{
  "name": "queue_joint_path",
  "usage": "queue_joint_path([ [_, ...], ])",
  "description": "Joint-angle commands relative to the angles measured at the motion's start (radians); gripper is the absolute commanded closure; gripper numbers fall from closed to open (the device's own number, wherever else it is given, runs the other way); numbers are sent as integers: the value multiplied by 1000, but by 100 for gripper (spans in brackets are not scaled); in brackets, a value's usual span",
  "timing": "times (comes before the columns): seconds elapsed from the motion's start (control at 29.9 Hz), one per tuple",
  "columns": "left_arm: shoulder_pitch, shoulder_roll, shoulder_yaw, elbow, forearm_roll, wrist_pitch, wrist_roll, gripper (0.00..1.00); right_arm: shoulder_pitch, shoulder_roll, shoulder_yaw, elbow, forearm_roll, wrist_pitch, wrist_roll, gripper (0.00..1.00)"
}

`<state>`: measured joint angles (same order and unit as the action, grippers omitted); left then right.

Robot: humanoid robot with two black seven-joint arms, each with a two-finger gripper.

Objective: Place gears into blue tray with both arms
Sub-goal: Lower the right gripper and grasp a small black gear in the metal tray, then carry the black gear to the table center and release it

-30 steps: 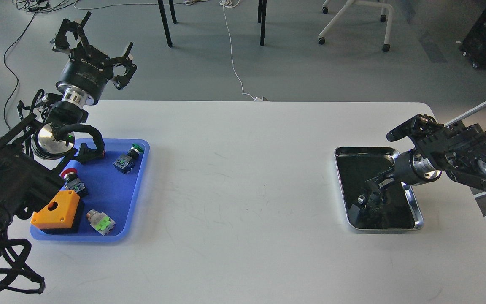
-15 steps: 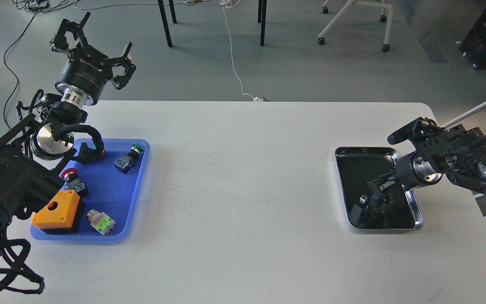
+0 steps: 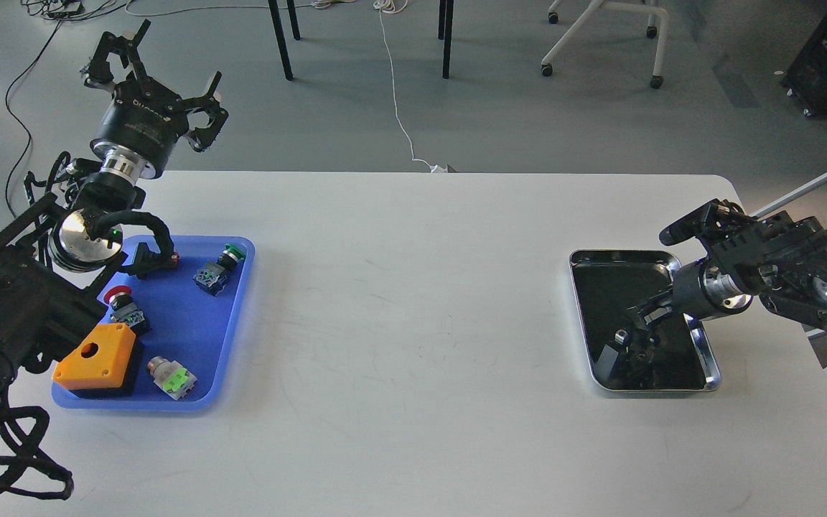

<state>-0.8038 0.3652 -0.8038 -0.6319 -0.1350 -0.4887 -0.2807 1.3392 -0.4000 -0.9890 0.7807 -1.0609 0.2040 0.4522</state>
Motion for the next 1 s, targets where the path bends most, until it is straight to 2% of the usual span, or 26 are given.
queue_joint_path([
  [0.0,-2,1,0,0,0,0,0,2,12,-5,6,12,2,0,6,85],
  [0.1,0,3,0,0,0,0,0,2,35,-11,13,20,4,3,22,85],
  [0.5,-2,20,0,0,0,0,2,2,210,-5,71,124,9,5,22,85],
  [0.67,-3,47,2,-5,2,0,3,2,212,-13,243,204,21,3,23,85],
  [0.97,0,84,0,1,2,0,2,2,178,26,329,272,118,-32,37,87],
])
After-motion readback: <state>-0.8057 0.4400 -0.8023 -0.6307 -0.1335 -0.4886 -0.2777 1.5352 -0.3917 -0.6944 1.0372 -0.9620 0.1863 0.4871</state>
